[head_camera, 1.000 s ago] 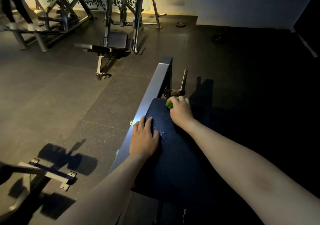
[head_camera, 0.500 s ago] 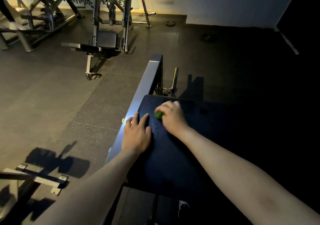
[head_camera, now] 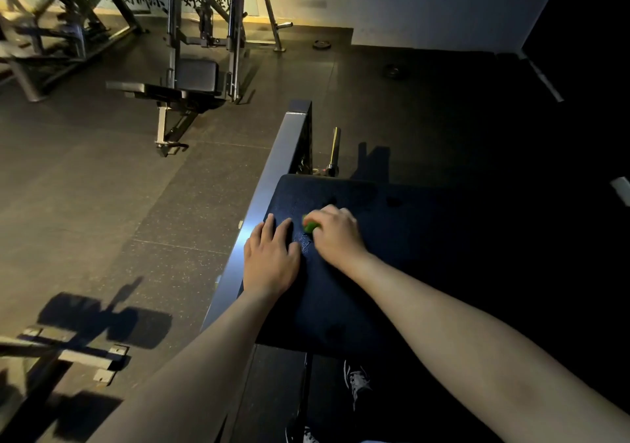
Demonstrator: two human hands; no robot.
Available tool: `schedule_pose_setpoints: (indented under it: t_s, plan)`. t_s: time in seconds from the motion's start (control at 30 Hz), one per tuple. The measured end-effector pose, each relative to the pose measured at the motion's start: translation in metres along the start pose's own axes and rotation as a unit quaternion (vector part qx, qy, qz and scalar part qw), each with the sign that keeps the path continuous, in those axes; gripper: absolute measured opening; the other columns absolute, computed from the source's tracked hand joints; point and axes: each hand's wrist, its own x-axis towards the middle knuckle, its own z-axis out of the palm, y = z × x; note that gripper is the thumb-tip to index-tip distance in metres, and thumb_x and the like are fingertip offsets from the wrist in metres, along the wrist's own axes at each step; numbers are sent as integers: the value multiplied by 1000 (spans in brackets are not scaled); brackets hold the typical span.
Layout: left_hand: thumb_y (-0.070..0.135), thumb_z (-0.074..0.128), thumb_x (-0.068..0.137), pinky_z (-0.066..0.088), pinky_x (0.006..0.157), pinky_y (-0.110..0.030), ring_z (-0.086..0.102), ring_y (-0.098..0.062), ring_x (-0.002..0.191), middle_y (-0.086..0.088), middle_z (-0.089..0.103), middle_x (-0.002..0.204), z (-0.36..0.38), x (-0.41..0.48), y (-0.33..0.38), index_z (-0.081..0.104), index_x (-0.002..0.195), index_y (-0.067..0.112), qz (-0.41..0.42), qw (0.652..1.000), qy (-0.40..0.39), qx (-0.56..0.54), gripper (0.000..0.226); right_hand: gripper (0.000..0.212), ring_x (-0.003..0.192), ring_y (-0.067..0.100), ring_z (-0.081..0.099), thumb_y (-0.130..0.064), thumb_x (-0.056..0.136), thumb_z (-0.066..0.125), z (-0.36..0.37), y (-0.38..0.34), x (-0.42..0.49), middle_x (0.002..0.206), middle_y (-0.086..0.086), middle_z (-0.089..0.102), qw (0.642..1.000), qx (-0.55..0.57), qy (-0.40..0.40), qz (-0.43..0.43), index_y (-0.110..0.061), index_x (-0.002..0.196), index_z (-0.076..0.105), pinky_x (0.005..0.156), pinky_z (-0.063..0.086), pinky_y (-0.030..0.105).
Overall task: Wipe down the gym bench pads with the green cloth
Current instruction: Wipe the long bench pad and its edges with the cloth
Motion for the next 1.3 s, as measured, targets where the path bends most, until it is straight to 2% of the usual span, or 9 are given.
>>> schedule_pose_setpoints:
  t_s: [0.17, 0.23, 0.33, 0.47, 0.73, 0.93, 1.07, 1.17, 1.3]
  plan:
    - [33, 40, 99, 8, 123, -41, 10, -19, 152, 3, 20, 166, -2, -16, -2, 34, 152, 36, -3, 1000, 8, -8, 53, 32, 101, 28, 47, -12, 90, 51, 9, -15, -23, 117, 3, 61, 994, 21, -49, -90, -25, 113, 71, 94, 40, 36]
    - [36, 41, 97, 10, 122, -42, 12, -23, 151, 3, 21, 165, -3, -23, -4, 36, 150, 38, -19, 1000, 6, 0, 53, 36, 103, 29, 45, -6, 89, 50, -2, 2, -13, 117, 3, 59, 995, 12, -22, -100, -24, 112, 71, 92, 43, 39]
    - [42, 41, 96, 13, 121, -44, 17, -28, 149, 1, 22, 165, -1, -30, -2, 36, 148, 40, -48, 999, 14, 10, 52, 48, 114, 32, 39, 4, 85, 44, -30, 43, 13, 127, 10, 50, 999, -6, 41, 11, -19, 122, 64, 98, 39, 40]
    - [46, 43, 95, 15, 120, -45, 20, -29, 147, -1, 24, 164, 2, -37, 2, 39, 145, 41, -95, 995, 37, 11, 51, 30, 123, 33, 34, -18, 93, 44, -36, 60, 29, 132, 10, 42, 993, -85, 6, 84, -22, 122, 51, 104, 28, 49]
    - [48, 43, 93, 16, 120, -45, 23, -28, 146, -2, 28, 162, 9, -48, 12, 40, 144, 41, -147, 986, 74, 27, 51, 28, 114, 32, 39, -10, 88, 45, -12, 30, 1, 123, 10, 42, 997, -68, -28, -11, -18, 114, 52, 92, 39, 43]
    - [55, 40, 96, 14, 119, -44, 21, -28, 148, -3, 28, 163, 12, -56, 19, 38, 148, 39, -187, 978, 88, 34, 54, 23, 108, 32, 43, -27, 99, 46, 6, 1, -40, 122, 11, 48, 981, -48, -77, -171, -15, 117, 55, 90, 36, 41]
    - [59, 40, 96, 17, 120, -46, 24, -28, 147, -2, 29, 162, 13, -60, 16, 39, 147, 39, -176, 979, 94, 36, 55, 24, 105, 31, 45, -20, 94, 48, 1, 12, -29, 119, 10, 49, 966, -42, -99, -234, -17, 117, 55, 89, 32, 40]
    - [58, 44, 95, 18, 118, -46, 28, -29, 144, -2, 34, 159, 12, -59, 14, 43, 144, 38, -171, 979, 102, 35, 52, 30, 107, 32, 46, -13, 89, 49, -13, 40, 9, 119, 8, 48, 984, -76, -24, -157, -22, 117, 55, 87, 29, 40]
    - [57, 46, 93, 21, 116, -45, 33, -29, 139, -1, 39, 154, 12, -56, 12, 46, 141, 37, -164, 980, 110, 37, 51, 30, 117, 36, 42, -26, 99, 40, -18, 67, 39, 128, 13, 45, 991, -127, 28, -19, -22, 128, 47, 93, 31, 47]
